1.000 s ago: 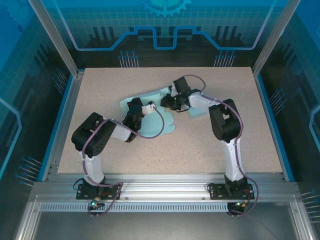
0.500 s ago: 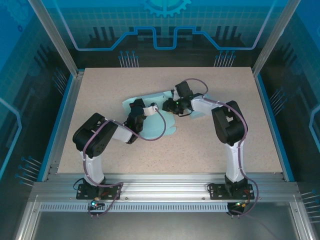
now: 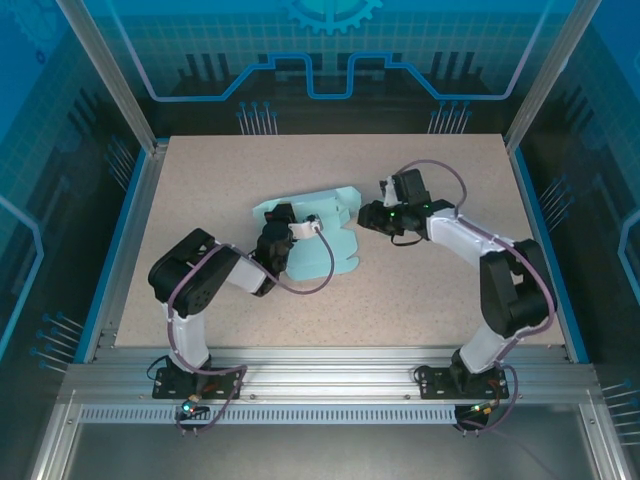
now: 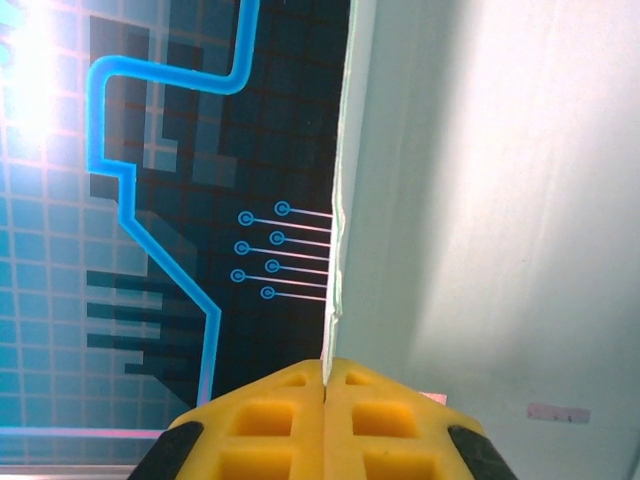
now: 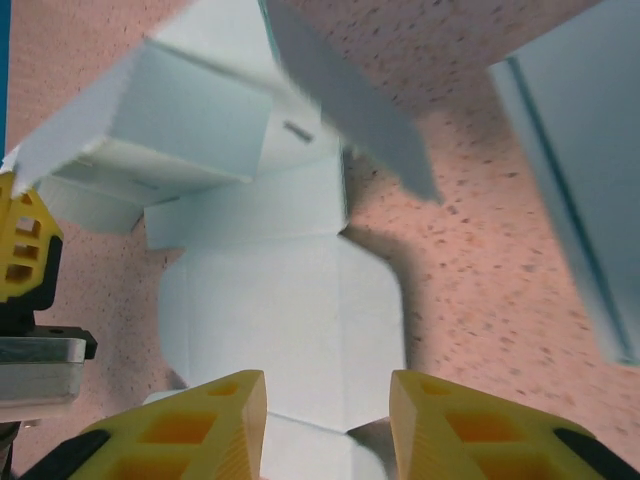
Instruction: Fold the paper box
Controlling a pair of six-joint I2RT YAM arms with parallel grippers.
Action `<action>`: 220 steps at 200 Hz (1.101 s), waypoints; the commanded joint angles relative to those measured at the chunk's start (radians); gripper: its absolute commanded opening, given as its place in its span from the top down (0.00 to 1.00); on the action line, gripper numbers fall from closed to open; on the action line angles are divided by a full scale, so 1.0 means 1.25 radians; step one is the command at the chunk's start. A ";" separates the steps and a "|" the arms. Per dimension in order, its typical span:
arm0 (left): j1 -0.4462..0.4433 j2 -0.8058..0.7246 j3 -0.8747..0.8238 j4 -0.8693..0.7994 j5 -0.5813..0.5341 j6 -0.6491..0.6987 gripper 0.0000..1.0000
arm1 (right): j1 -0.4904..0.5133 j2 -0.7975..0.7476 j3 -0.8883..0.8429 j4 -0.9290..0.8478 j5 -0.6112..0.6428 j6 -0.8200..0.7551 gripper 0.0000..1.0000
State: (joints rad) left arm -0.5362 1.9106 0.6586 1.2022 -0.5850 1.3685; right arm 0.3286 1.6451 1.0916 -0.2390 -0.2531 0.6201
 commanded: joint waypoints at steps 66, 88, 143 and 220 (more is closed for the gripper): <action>-0.037 0.001 -0.031 0.060 0.026 0.027 1.00 | -0.100 0.015 0.012 0.014 -0.007 -0.019 0.71; -0.040 -0.001 -0.032 0.063 0.027 0.029 1.00 | -0.114 0.074 0.069 0.029 -0.047 -0.036 0.72; -0.040 -0.002 -0.046 0.071 0.026 0.034 1.00 | -0.093 0.211 0.219 0.020 -0.084 -0.068 0.73; -0.040 0.019 -0.045 0.074 0.025 0.057 1.00 | -0.054 0.252 0.179 0.093 -0.156 -0.122 0.72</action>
State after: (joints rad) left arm -0.5785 1.9114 0.6106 1.2629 -0.5770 1.4174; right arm 0.2497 1.9610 1.3556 -0.1764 -0.3767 0.5140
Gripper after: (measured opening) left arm 0.055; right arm 0.272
